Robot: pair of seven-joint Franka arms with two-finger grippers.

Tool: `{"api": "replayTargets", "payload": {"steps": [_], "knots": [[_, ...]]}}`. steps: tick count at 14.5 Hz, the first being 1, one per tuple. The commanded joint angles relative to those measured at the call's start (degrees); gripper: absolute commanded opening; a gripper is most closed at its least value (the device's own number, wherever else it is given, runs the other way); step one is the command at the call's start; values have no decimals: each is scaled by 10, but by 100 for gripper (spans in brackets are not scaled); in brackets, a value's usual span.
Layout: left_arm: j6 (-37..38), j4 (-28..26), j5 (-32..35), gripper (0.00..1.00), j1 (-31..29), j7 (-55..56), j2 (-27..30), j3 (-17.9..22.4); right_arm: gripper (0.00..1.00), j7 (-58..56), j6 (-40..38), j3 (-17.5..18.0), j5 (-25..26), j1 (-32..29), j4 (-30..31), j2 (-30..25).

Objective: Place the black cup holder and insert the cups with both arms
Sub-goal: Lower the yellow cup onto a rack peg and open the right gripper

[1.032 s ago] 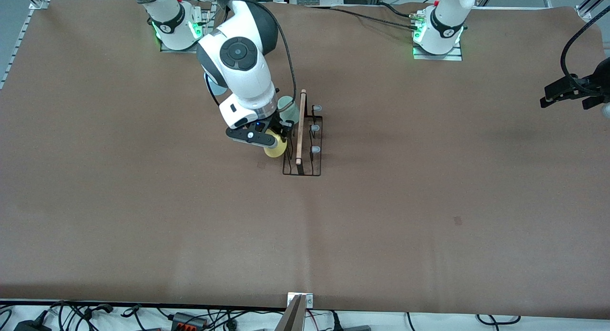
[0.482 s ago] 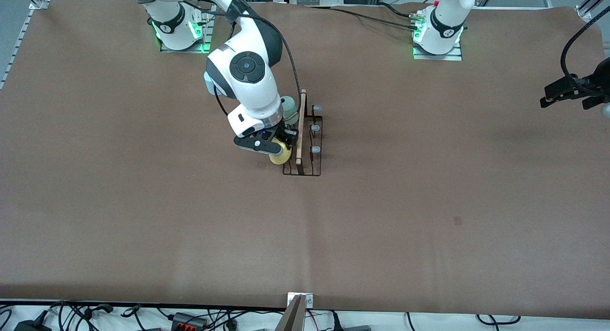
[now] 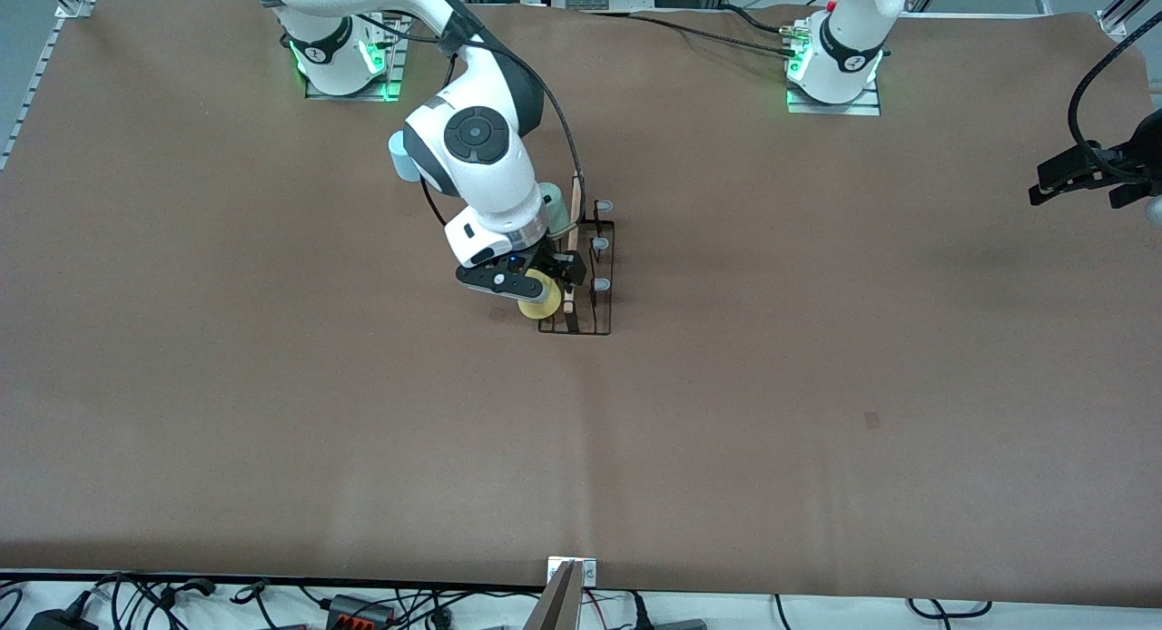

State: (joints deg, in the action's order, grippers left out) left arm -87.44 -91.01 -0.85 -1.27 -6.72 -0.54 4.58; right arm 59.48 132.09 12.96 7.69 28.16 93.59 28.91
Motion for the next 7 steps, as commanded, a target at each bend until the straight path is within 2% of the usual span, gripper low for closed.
{"api": "replayTargets", "payload": {"steps": [1, 4, 7], "knots": [[-1, 4, -13, 100, 3, -3, -1, 6, 100, -53, -68, 5, 6, -51, 2, -74], [-1, 4, -13, 100, 3, -3, -1, 6, 100, -129, -161, 4, 4, -144, 19, -167], [-1, 4, -13, 100, 3, -3, -1, 6, 100, -294, -231, 1, -1, -251, 17, -218]]}}
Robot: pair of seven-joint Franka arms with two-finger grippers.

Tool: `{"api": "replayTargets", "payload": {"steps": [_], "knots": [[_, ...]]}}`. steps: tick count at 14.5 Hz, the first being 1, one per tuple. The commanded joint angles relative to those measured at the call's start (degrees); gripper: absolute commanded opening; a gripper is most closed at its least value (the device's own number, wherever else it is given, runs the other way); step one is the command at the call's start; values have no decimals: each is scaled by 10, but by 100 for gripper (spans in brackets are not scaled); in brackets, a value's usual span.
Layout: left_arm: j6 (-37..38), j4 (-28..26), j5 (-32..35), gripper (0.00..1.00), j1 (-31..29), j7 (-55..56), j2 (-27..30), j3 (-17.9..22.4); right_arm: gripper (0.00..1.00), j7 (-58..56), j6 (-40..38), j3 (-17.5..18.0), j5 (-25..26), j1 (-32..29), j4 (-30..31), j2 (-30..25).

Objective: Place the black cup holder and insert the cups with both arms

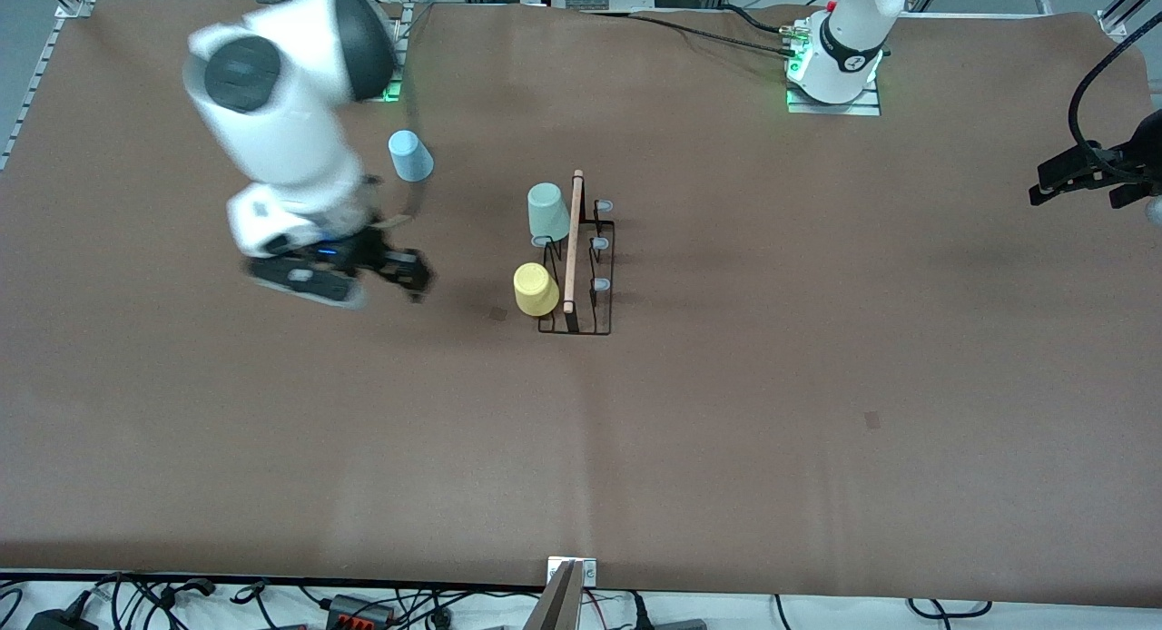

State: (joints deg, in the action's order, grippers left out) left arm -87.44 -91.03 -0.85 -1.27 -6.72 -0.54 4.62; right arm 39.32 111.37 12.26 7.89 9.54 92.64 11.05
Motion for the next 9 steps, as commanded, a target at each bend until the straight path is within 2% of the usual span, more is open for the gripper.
{"api": "replayTargets", "payload": {"steps": [1, 3, 4, 6, 9], "knots": [[-1, 4, -13, 100, 3, -3, -1, 6, 100, -138, -32, 7, -12, -96, 27, -51], [-1, 4, -13, 100, 3, -3, -1, 6, 100, -196, -55, 0, -31, -144, 25, -73], [-1, 4, -13, 100, 3, -3, -1, 6, 100, -210, -86, -24, -43, -151, 24, -85], [-1, 4, -13, 100, 3, -3, -1, 6, 100, -208, -176, -46, -78, -155, 16, -99], [-1, 4, -13, 100, 3, -3, -1, 7, 100, -217, -187, -57, -82, -154, 10, -96]]}}
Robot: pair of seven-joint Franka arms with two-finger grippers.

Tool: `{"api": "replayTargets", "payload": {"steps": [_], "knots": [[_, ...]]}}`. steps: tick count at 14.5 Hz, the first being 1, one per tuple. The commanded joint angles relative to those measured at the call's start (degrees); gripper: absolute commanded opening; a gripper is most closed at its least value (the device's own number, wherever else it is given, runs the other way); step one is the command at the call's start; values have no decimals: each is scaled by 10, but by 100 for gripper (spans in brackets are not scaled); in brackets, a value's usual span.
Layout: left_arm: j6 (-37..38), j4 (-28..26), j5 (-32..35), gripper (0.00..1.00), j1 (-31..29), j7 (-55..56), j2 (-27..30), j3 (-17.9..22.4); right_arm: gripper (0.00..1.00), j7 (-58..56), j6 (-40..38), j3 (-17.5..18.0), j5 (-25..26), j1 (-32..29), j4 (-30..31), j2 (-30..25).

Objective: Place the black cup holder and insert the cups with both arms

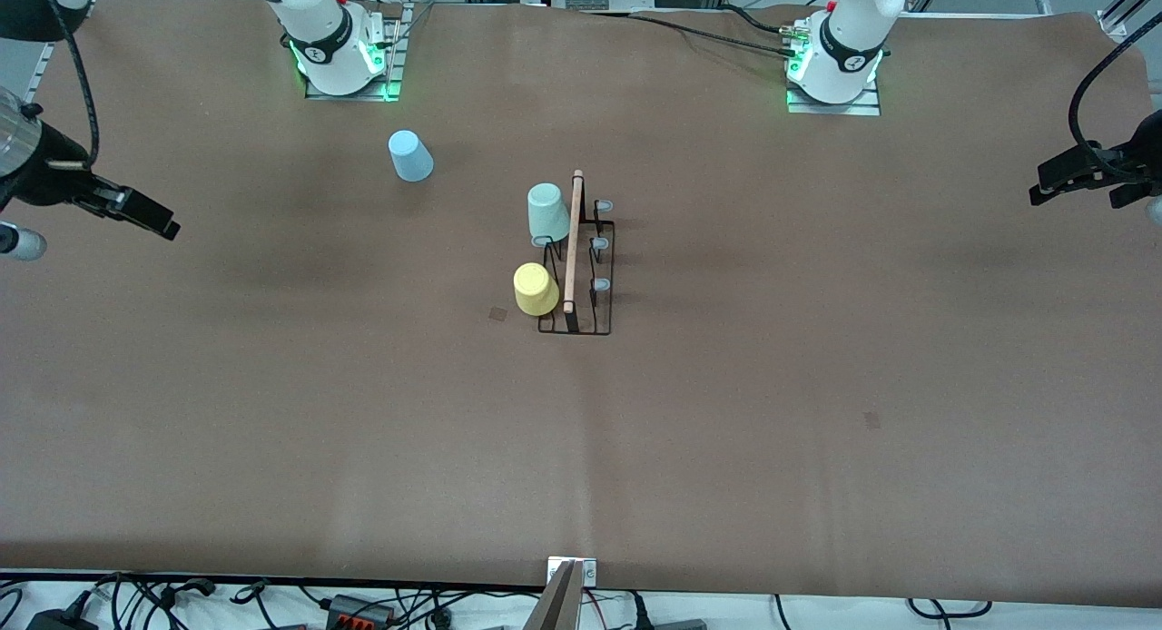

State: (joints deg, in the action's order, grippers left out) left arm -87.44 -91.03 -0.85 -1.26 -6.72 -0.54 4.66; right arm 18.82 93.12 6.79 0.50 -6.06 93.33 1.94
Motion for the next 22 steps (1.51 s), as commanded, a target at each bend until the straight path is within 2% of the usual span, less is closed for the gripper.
{"api": "replayTargets", "payload": {"steps": [1, 3, 6, 8, 12, 14, 19, 22], "knots": [[-1, 4, -13, 100, 3, -3, -1, 6, 100, -44, 10, -4, -6, 2, 4, -4], [-1, 4, -13, 100, 3, -3, -1, 5, 100, -140, 19, -10, -4, -2, 4, -6], [-1, 4, -13, 100, 3, -4, -1, 6, 100, -144, 16, -16, -8, -4, 3, -5], [-1, 4, -13, 100, 3, -4, -1, 6, 100, -147, 20, -16, -9, -4, -18, 16], [-1, 4, -13, 100, 3, -4, -1, 6, 100, -82, 9, -12, -6, -1, -25, 16], [-1, 4, -13, 100, 3, -4, -1, 6, 100, -109, -10, -15, -6, -6, -25, 13], [-1, 4, -13, 100, 3, -4, -1, 6, 100, -182, -4, -17, -2, -8, -29, 12], [-1, 4, -13, 100, 3, -4, -1, 6, 100, -187, 5, -16, 4, -9, -29, 12]]}}
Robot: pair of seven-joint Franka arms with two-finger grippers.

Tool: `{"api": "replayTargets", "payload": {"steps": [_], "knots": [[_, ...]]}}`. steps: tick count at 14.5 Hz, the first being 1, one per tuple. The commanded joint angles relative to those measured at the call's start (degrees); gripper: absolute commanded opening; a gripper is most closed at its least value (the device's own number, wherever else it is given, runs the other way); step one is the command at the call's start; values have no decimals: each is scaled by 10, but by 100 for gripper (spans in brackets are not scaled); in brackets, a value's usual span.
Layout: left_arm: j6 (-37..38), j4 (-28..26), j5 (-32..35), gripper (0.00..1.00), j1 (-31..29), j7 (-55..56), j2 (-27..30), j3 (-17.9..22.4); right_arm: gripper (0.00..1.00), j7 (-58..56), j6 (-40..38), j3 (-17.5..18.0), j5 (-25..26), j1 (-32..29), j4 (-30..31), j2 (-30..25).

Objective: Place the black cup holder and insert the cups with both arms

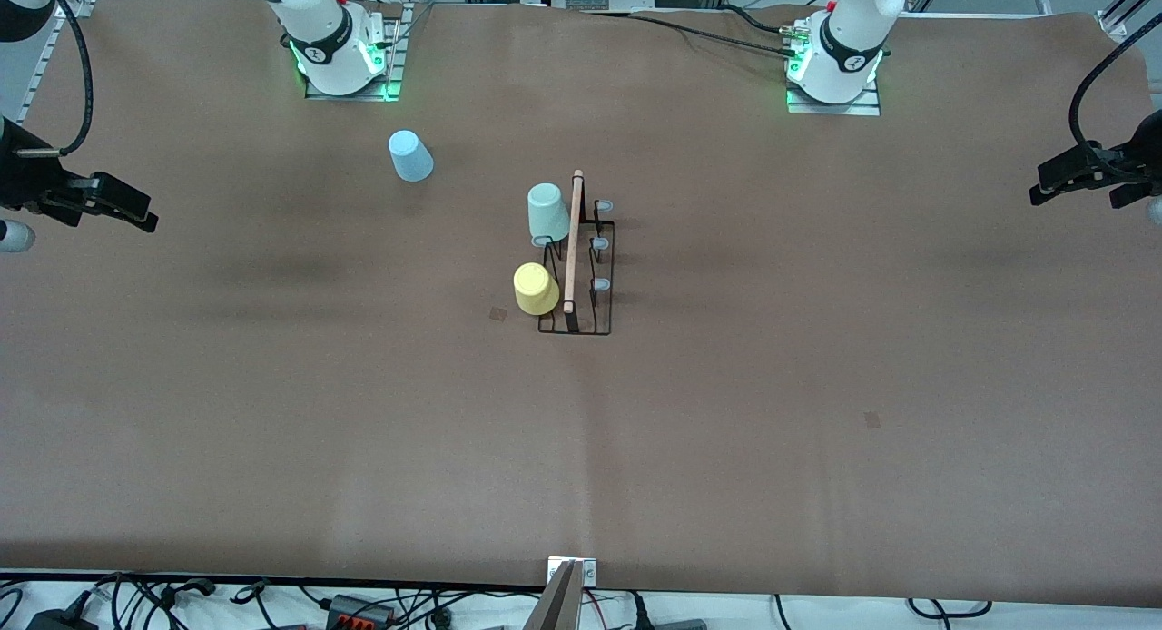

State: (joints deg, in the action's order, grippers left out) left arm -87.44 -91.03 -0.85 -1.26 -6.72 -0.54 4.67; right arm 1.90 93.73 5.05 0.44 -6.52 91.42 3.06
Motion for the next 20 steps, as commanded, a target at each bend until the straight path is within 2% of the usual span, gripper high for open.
{"api": "replayTargets", "payload": {"steps": [1, 20], "knots": [[-1, 4, -13, 100, 3, -4, -1, 6, 100, -18, -1, 1, 4, -4, -10, 1], [0, 4, -13, 100, 2, -4, -1, 6, 100, -44, 0, 0, 0, -10, -23, 5]]}}
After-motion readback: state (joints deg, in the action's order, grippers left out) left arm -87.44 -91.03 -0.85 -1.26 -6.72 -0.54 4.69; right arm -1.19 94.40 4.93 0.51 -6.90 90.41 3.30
